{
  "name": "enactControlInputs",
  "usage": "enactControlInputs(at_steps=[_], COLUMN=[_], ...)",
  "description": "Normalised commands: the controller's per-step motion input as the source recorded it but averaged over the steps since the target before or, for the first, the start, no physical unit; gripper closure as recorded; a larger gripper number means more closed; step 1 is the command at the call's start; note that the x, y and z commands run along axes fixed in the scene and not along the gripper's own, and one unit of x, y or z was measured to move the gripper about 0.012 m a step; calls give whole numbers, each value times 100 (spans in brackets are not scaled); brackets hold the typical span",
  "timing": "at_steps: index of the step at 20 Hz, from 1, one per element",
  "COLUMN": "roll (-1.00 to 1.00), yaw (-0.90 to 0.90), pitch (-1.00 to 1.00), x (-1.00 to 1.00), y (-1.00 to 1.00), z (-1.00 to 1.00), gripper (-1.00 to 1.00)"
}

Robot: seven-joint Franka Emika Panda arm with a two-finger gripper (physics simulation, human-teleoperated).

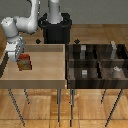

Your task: Place the box of cereal into the appropriate compartment.

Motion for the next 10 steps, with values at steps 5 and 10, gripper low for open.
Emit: enactControlInputs(at_steps=[5, 10], roll=[0, 0], yaw=[0, 0], pitch=[0, 0], x=[-60, -20], y=[0, 20], z=[0, 0], gripper=[-100, -100])
